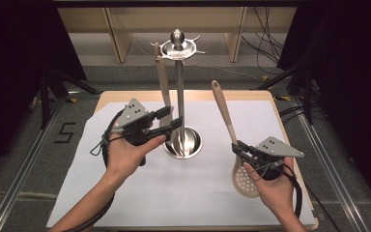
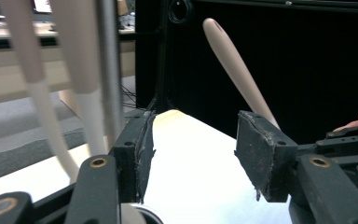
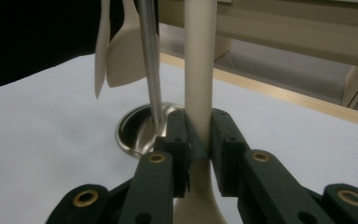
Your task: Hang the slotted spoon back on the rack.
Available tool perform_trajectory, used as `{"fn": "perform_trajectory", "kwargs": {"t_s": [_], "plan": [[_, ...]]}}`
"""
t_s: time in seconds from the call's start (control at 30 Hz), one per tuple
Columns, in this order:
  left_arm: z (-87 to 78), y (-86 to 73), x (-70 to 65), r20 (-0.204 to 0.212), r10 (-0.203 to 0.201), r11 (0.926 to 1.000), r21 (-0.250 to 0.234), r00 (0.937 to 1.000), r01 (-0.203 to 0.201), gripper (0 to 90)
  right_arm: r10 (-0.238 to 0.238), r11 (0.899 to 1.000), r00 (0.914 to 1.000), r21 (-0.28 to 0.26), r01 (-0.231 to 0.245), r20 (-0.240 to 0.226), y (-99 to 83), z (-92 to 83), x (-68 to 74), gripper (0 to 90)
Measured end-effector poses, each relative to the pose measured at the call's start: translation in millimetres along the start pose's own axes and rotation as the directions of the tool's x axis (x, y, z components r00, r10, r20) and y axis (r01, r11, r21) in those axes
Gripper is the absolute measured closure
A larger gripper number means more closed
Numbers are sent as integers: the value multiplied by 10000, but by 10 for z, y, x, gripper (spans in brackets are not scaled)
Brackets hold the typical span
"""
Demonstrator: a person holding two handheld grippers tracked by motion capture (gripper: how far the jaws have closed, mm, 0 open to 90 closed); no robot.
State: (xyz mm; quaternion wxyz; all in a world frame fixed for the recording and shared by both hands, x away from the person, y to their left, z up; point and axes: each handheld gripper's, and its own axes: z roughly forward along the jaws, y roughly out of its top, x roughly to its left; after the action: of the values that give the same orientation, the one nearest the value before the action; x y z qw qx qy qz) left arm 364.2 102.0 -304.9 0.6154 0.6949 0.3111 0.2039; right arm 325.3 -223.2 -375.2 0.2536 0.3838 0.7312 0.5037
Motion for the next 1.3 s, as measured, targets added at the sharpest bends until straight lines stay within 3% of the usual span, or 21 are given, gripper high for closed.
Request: {"fn": "perform_trajectory", "kwargs": {"t_s": [0.17,0.23,0.27,0.3,0.33,0.4,0.5,0.57,0.6,0.7,0.73,0.77,1.1,1.3], "plan": [[137,-4,-76,274,-106,9997,222,9996,100,453,-331,9993,9993,-153,328,-181,31,23,71,794],[190,-4,-114,409,-198,9994,282,9990,187,452,-245,9996,9995,-109,243,-182,40,22,115,794],[213,-3,-126,478,-191,9994,310,9987,176,451,-537,9985,9982,-103,535,-256,51,23,106,794],[234,-1,-141,542,-214,9992,337,9983,196,450,-159,9999,9992,-40,157,-361,48,22,146,794],[253,2,-153,566,-236,9991,374,9981,215,450,-494,9987,9984,-147,490,-289,55,28,138,794],[290,3,-175,679,-340,9989,360,9971,316,447,-355,9993,9987,-92,352,-356,57,26,168,793],[340,-2,-197,847,-385,9986,388,9957,353,442,-584,9982,9977,-164,579,-341,57,33,186,794],[361,-6,-201,935,-453,9984,380,9946,419,439,-334,9994,9983,-55,332,-469,48,31,227,793],[370,-9,-203,992,-521,9981,373,9937,486,436,-663,9978,9966,-122,657,-485,51,40,218,794],[388,-14,-209,1065,-641,9976,347,9922,607,434,-540,9985,9965,33,543,-646,51,45,264,794],[391,-15,-212,1073,-671,9974,352,9920,636,434,-740,9972,9953,-132,733,-620,52,58,261,794],[393,-15,-213,1081,-686,9973,354,9918,651,434,-467,9989,9971,-84,463,-599,52,52,290,793],[410,0,-224,1191,-779,9968,290,9898,750,441,-764,9971,9933,-65,761,-867,57,80,326,794],[425,1,-239,1254,-852,9962,266,9884,825,462,-914,9958,9927,-16,916,-785,61,78,346,794]]}}
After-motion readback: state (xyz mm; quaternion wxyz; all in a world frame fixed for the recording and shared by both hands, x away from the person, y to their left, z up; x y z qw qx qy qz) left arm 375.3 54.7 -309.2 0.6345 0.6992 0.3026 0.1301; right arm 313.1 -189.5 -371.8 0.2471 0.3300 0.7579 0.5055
